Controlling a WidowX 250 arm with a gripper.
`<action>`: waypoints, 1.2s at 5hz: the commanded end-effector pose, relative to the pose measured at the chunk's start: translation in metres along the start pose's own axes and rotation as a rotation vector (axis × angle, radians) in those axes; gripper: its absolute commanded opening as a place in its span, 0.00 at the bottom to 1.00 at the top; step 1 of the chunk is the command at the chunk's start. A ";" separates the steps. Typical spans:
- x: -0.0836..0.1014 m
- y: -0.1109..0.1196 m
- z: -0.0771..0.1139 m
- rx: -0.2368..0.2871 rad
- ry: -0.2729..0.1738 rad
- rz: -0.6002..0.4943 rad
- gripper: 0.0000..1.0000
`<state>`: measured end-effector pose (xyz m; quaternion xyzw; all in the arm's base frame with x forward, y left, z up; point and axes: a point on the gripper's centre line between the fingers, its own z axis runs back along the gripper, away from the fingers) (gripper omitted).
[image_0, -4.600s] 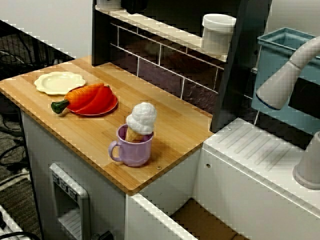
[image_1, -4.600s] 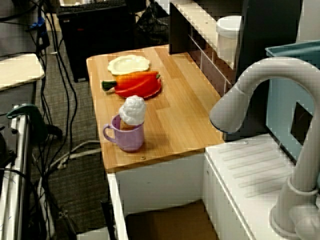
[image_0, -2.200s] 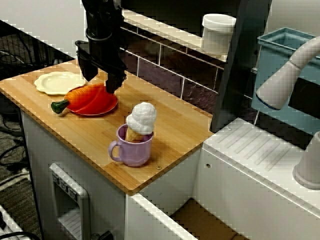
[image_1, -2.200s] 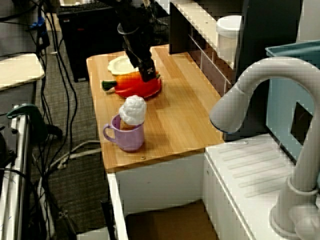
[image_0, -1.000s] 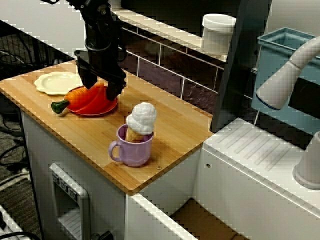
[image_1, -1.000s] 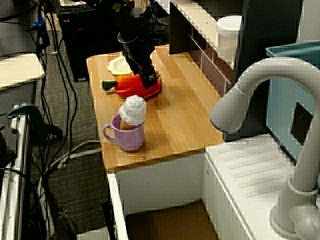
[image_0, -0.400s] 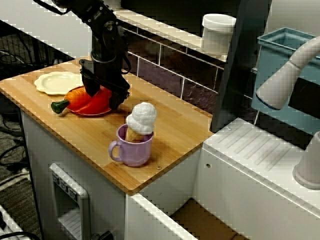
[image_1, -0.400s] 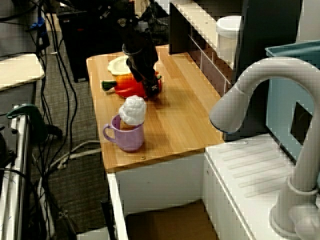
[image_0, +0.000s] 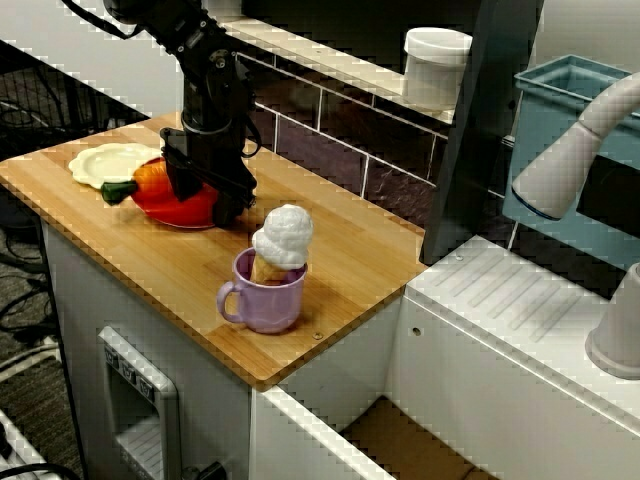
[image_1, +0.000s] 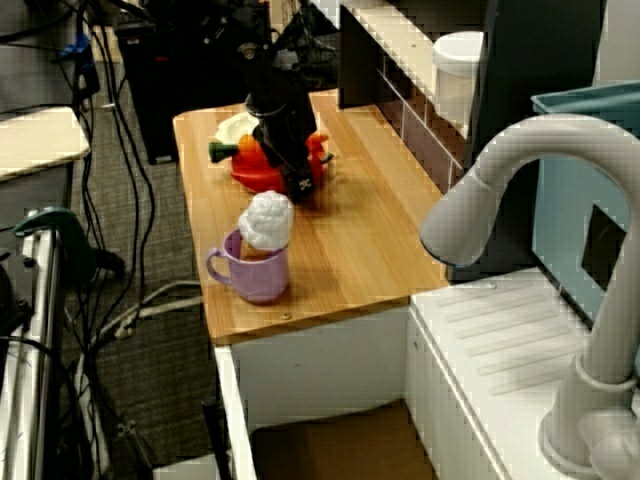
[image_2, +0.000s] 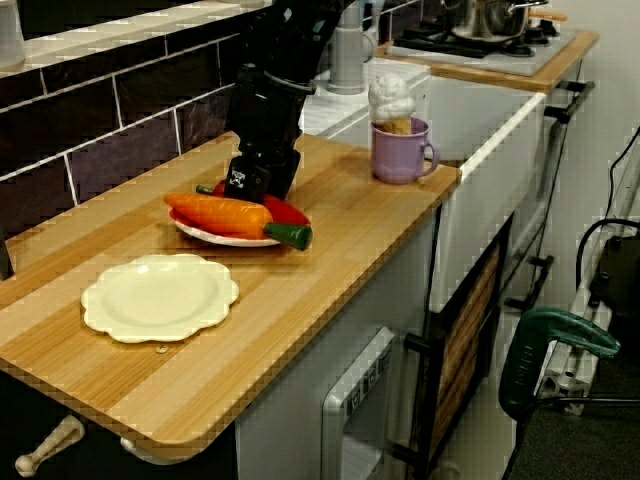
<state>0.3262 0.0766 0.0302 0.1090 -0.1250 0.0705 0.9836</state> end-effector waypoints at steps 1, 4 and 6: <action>0.005 0.011 0.008 0.001 -0.010 0.002 0.00; 0.036 0.034 0.056 -0.132 0.041 0.080 0.00; 0.038 0.071 0.081 -0.100 0.010 -0.054 0.00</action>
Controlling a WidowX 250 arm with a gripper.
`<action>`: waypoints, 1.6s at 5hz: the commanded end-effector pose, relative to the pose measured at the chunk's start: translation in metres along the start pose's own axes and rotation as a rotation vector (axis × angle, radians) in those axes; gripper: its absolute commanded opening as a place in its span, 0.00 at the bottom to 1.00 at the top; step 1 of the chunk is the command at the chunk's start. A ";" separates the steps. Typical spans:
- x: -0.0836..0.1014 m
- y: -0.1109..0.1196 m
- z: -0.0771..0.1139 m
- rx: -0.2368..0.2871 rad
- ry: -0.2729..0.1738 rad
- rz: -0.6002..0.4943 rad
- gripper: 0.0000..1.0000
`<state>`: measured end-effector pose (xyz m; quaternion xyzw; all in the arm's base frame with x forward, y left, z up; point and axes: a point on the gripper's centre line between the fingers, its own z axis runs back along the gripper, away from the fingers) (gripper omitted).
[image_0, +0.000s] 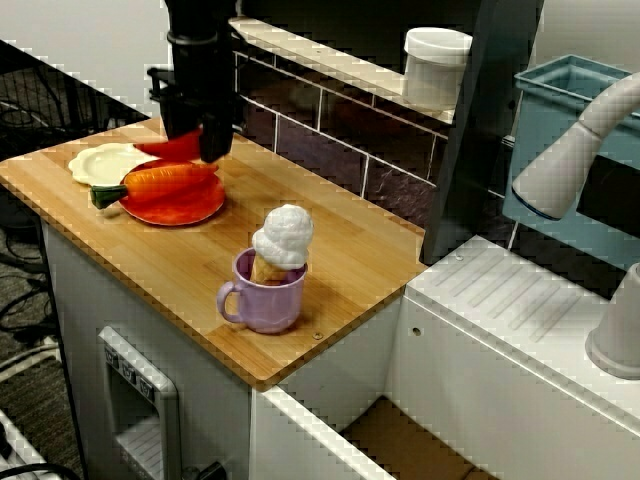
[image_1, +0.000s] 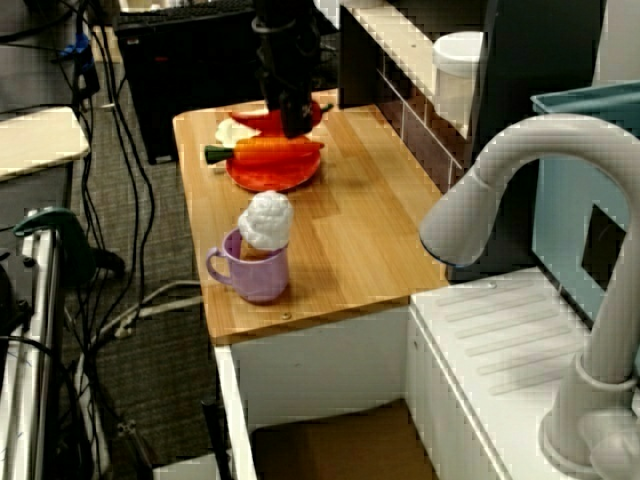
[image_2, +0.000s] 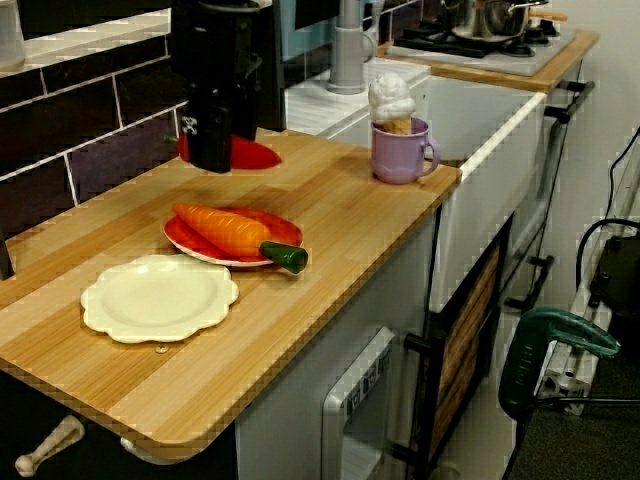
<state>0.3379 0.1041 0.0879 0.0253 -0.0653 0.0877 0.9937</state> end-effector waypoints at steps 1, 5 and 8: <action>-0.007 0.052 0.048 0.103 -0.194 -0.171 0.00; -0.018 0.115 0.025 0.134 -0.236 -0.192 0.00; -0.006 0.103 -0.001 0.168 -0.232 -0.189 0.00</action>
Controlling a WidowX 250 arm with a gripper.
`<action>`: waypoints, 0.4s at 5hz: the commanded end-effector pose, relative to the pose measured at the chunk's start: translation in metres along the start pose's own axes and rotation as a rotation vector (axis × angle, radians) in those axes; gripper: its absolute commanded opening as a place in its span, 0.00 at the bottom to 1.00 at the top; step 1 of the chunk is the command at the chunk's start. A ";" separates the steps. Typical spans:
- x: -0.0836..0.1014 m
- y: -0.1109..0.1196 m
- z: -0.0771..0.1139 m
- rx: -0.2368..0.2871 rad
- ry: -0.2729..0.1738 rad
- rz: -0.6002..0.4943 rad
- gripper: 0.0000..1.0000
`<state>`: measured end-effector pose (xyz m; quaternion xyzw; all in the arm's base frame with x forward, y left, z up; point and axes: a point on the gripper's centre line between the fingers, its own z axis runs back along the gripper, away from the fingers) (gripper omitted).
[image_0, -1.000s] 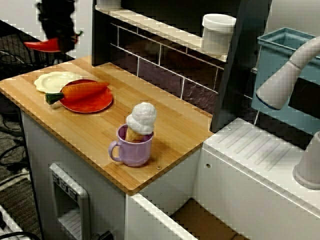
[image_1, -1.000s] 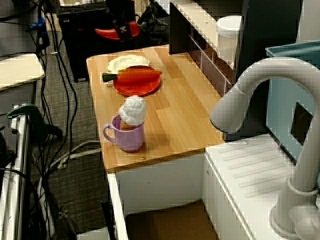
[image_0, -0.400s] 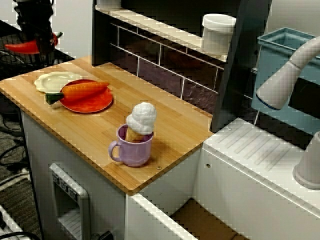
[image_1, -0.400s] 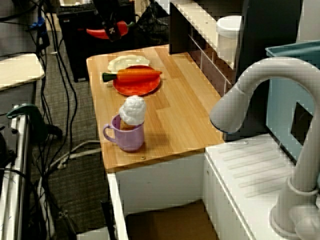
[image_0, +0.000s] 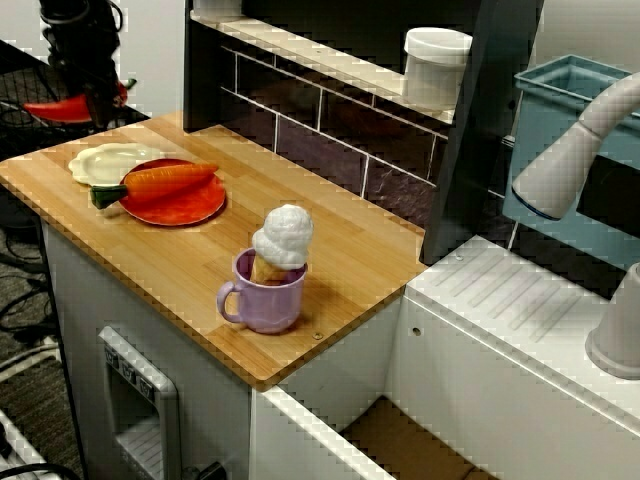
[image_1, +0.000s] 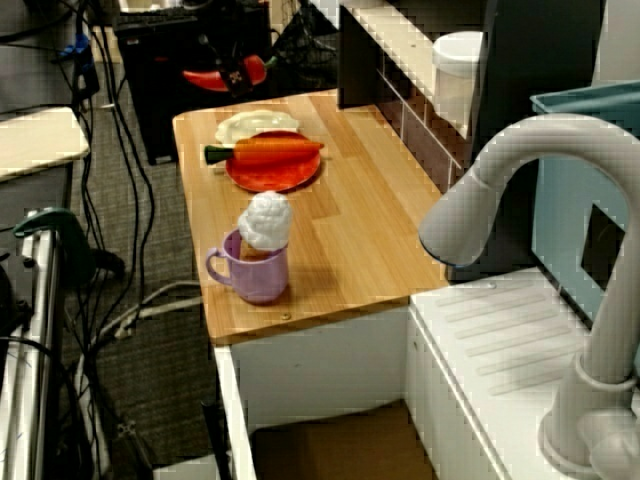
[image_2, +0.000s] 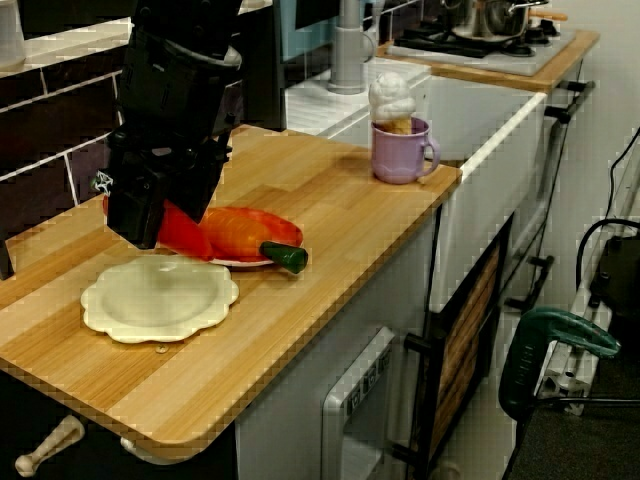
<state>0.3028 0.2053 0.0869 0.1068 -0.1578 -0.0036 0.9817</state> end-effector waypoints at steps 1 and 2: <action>0.013 -0.006 -0.018 0.065 -0.012 -0.016 0.00; 0.013 -0.008 -0.028 0.096 0.009 -0.025 0.00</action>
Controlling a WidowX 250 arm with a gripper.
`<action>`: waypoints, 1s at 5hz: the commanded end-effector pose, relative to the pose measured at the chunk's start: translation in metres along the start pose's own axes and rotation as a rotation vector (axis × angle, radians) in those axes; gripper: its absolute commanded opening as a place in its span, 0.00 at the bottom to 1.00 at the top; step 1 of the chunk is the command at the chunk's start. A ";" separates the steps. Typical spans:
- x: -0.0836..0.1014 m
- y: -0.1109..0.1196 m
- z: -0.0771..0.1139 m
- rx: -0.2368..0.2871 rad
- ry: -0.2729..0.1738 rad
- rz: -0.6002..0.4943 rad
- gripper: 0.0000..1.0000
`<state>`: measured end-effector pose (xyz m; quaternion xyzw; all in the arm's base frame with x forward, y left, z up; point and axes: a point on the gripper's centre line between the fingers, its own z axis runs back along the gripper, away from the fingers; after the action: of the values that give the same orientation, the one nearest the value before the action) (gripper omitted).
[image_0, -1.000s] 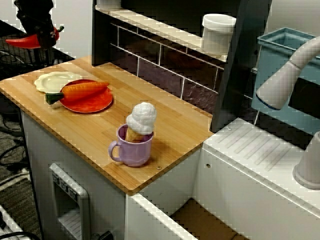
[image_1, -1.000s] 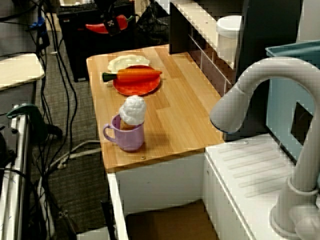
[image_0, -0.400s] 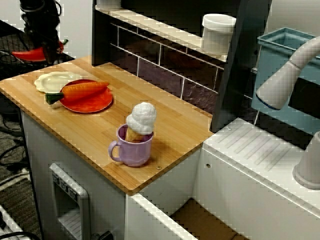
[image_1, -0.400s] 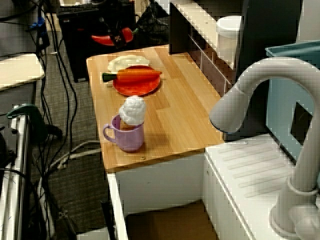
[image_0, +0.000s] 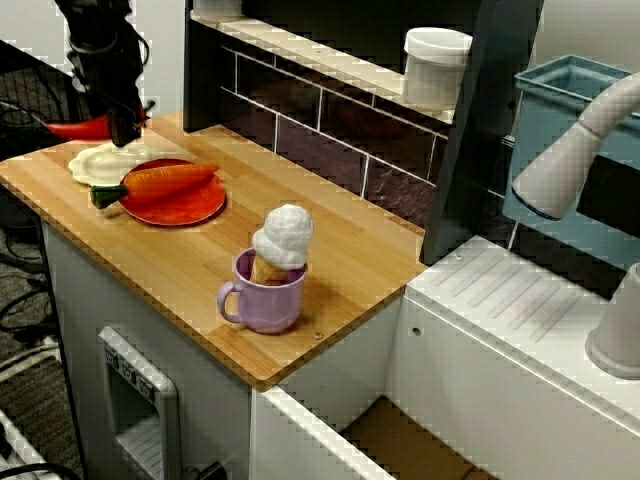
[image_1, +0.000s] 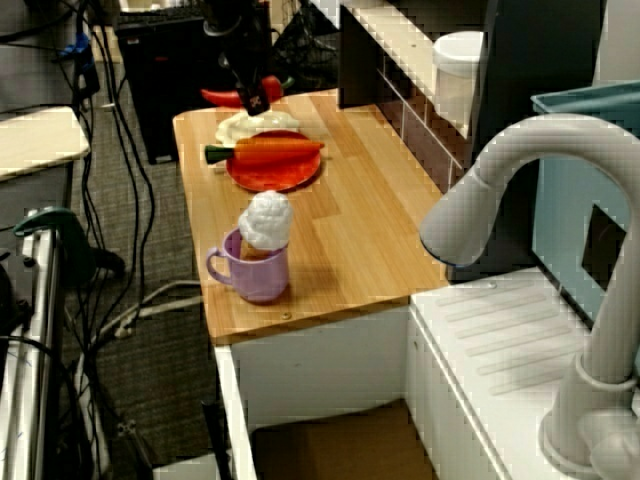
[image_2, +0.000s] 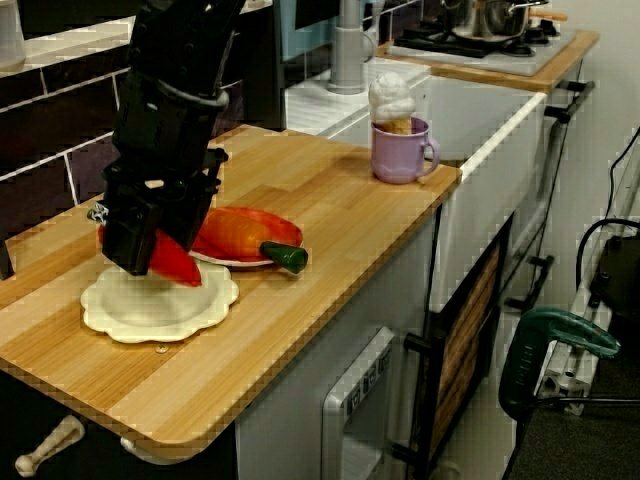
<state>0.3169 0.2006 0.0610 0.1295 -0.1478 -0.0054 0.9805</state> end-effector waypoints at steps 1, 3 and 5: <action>0.005 0.003 -0.006 0.069 0.006 -0.018 0.00; 0.001 0.007 -0.007 0.066 0.034 -0.007 1.00; 0.008 0.012 0.002 0.028 0.033 0.010 1.00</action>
<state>0.3188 0.2034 0.0526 0.1266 -0.1132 0.0068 0.9855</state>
